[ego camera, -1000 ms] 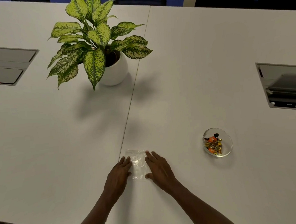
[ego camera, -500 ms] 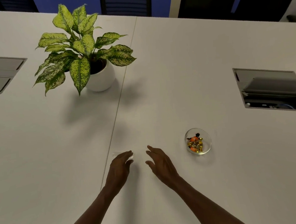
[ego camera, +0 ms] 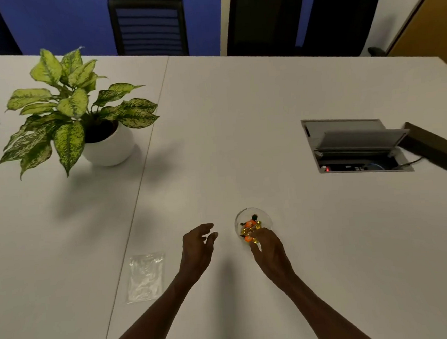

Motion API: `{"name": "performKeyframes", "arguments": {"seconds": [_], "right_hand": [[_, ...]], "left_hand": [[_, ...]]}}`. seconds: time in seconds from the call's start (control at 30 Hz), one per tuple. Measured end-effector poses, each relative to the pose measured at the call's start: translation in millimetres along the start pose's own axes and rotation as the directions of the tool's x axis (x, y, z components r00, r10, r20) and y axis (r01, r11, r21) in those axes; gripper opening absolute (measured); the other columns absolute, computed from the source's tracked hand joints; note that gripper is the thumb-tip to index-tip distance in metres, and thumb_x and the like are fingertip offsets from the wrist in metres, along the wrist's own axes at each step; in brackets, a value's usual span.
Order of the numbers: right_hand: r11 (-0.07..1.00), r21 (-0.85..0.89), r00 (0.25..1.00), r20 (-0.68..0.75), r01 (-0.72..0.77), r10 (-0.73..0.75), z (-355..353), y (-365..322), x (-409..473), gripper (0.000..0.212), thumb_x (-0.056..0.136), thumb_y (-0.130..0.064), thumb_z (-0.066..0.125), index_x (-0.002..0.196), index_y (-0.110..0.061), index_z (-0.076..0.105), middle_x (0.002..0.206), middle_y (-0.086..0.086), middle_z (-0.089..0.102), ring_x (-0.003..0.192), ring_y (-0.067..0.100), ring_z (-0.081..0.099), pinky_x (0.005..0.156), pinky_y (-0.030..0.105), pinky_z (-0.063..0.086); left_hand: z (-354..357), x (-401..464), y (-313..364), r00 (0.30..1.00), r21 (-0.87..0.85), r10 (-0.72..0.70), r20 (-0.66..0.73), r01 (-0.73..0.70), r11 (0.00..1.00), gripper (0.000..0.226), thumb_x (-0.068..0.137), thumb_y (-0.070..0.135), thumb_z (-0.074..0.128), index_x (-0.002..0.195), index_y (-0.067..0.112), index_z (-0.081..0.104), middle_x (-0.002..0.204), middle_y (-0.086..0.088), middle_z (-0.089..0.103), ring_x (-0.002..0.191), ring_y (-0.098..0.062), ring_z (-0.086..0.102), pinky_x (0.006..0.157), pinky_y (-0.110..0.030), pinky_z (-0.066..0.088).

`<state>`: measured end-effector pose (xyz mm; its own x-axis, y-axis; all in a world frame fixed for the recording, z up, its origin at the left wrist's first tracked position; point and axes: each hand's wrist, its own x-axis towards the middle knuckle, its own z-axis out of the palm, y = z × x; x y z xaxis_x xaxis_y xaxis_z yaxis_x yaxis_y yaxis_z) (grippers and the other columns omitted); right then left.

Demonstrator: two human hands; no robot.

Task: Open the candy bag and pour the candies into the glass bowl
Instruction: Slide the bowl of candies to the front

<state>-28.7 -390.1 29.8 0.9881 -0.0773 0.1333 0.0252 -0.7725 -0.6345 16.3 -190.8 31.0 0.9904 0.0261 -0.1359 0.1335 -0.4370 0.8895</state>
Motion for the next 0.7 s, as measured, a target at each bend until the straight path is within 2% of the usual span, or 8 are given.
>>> {"name": "performKeyframes", "arguments": {"seconds": [0.1,0.2,0.3,0.37,0.43,0.5,0.6,0.7], "right_hand": [[0.998,0.000,0.998,0.001,-0.062,0.062,-14,20,1,0.017,0.081,0.006,0.070,0.099,0.004,0.069,0.095,0.020,0.071,0.089,0.036,0.068,0.082,0.045,0.058],[0.988,0.014,0.988,0.019,-0.152,0.152,-24,37,3,0.017,0.087,-0.002,0.067,0.103,0.002,0.069,0.097,0.017,0.069,0.089,0.030,0.067,0.080,0.042,0.057],[0.968,-0.003,0.968,0.033,-0.250,0.250,-27,53,7,0.018,0.090,-0.007,0.063,0.107,0.000,0.068,0.096,0.016,0.069,0.090,0.029,0.066,0.081,0.034,0.054],[0.951,-0.008,0.949,0.063,-0.311,0.310,-28,59,11,0.021,0.092,-0.010,0.061,0.110,-0.001,0.067,0.101,0.015,0.070,0.096,0.029,0.065,0.085,0.033,0.051],[0.932,0.003,0.929,0.089,-0.362,0.360,-28,66,15,0.025,0.094,-0.013,0.060,0.115,-0.001,0.066,0.107,0.015,0.070,0.103,0.029,0.064,0.091,0.033,0.050],[0.916,0.020,0.913,0.094,-0.400,0.397,-28,70,20,0.025,0.094,-0.014,0.060,0.114,0.000,0.067,0.106,0.016,0.072,0.102,0.029,0.066,0.090,0.032,0.051],[0.909,0.063,0.910,0.084,-0.411,0.406,-27,75,26,0.021,0.093,-0.012,0.062,0.088,0.007,0.070,0.081,0.021,0.074,0.080,0.034,0.069,0.074,0.039,0.055],[0.902,0.100,0.907,0.079,-0.421,0.414,-23,80,32,0.035,0.093,-0.013,0.061,0.066,0.009,0.060,0.059,0.023,0.063,0.053,0.025,0.052,0.057,0.041,0.048]], "left_hand": [[16,6,9,0.998,0.024,-0.059,0.024,0.058,0.998,0.026,0.087,0.014,0.070,0.112,0.008,0.070,0.112,-0.006,0.073,0.089,-0.010,0.068,0.064,-0.002,0.048],[29,11,14,0.997,0.090,-0.069,0.045,0.064,0.994,0.027,0.087,0.012,0.069,0.114,0.004,0.069,0.114,-0.008,0.073,0.086,-0.009,0.066,0.064,0.002,0.043],[41,16,19,0.995,0.143,-0.081,0.049,0.074,0.987,0.027,0.089,0.011,0.067,0.114,0.003,0.069,0.115,-0.010,0.073,0.088,-0.012,0.066,0.076,-0.009,0.045],[48,20,21,0.993,0.172,-0.102,0.050,0.092,0.981,0.027,0.090,0.010,0.065,0.116,0.002,0.068,0.117,-0.012,0.072,0.098,-0.019,0.069,0.086,-0.019,0.045],[58,25,22,0.989,0.206,-0.127,0.071,0.110,0.972,0.029,0.092,0.011,0.062,0.119,0.002,0.067,0.122,-0.014,0.070,0.110,-0.024,0.067,0.091,-0.021,0.041],[66,29,23,0.984,0.233,-0.153,0.093,0.128,0.964,0.032,0.093,0.013,0.061,0.122,0.001,0.065,0.125,-0.015,0.069,0.115,-0.026,0.065,0.096,-0.025,0.041],[74,33,24,0.978,0.248,-0.176,0.110,0.145,0.958,0.033,0.093,0.016,0.062,0.120,-0.001,0.065,0.122,-0.016,0.070,0.112,-0.027,0.067,0.096,-0.028,0.043],[80,37,24,0.974,0.221,-0.207,0.088,0.184,0.958,0.029,0.092,0.015,0.063,0.117,0.000,0.068,0.115,-0.016,0.073,0.107,-0.028,0.068,0.094,-0.026,0.041]]}}
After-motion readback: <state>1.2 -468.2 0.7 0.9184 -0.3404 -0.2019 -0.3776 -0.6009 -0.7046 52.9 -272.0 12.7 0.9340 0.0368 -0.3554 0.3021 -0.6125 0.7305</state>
